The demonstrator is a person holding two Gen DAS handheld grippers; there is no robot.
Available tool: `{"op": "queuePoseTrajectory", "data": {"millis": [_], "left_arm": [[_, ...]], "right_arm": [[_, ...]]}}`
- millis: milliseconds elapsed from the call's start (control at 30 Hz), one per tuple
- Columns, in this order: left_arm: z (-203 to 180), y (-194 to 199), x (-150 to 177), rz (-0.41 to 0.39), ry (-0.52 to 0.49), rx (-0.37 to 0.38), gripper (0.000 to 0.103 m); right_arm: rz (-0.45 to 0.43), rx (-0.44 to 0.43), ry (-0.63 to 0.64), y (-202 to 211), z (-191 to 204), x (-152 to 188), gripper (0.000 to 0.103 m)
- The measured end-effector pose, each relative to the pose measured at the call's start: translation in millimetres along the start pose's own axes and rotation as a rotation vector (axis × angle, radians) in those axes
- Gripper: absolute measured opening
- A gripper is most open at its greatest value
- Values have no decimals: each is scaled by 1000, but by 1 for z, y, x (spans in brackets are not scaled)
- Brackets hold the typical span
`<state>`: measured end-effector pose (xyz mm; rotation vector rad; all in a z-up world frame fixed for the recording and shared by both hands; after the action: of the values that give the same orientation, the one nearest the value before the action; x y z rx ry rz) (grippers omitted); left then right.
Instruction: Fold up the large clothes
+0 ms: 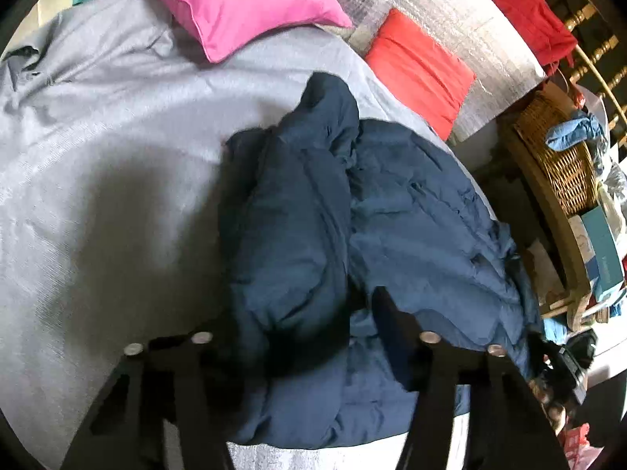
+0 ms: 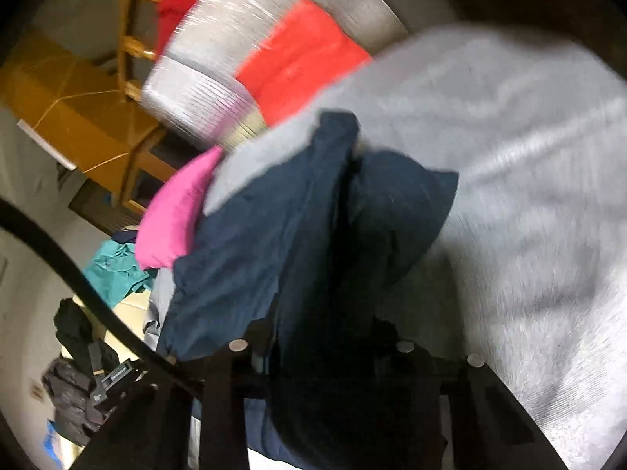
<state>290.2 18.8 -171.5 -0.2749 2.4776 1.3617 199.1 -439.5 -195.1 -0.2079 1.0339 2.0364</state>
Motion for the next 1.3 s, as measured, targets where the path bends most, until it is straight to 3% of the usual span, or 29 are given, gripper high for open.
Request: {"op": "queuePoseTrajectory", "data": {"millis": [100, 167, 267, 333, 400, 567, 700, 767, 933, 1100, 1300], "left_arm": [[5, 8, -1, -39, 5, 18, 49], [16, 1, -3, -18, 27, -35, 50], [30, -8, 5, 44, 77, -61, 62], [33, -1, 7, 36, 105, -55, 62], [32, 8, 11, 21, 93, -68, 63], [36, 43, 26, -97, 116, -128, 70], [37, 79, 46, -233, 160, -78, 77], [27, 81, 53, -261, 157, -47, 85], [5, 65, 85, -177, 137, 41, 87], [2, 33, 106, -54, 237, 122, 87], [-1, 10, 101, -81, 328, 152, 87]], "right_arm": [[-50, 7, 61, 10, 13, -1, 36], [0, 62, 23, -2, -2, -1, 36], [84, 123, -60, -17, -26, 5, 51], [77, 117, -90, -9, -29, 6, 54], [52, 110, -100, 5, -29, 7, 63], [-60, 89, -171, 47, -34, 12, 67], [-140, 7, -227, 78, -38, 26, 74], [-156, -37, -236, 84, -34, 36, 76], [-87, -133, -236, 73, -11, 74, 81], [5, -184, -301, 38, 2, 102, 81], [-7, -213, -416, 3, -3, 104, 82]]}}
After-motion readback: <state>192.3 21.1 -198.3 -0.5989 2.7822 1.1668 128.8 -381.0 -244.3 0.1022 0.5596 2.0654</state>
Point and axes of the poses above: each gripper's, at about its wrist camera, not at the fingertips, and y roughly against the way its jaws point, z to its left, x to its underside, the point moved 4 cm from there along -y, roughly the way its jaws point, and after that the axes turned 7 degrees about z, right-handed, at the moved point
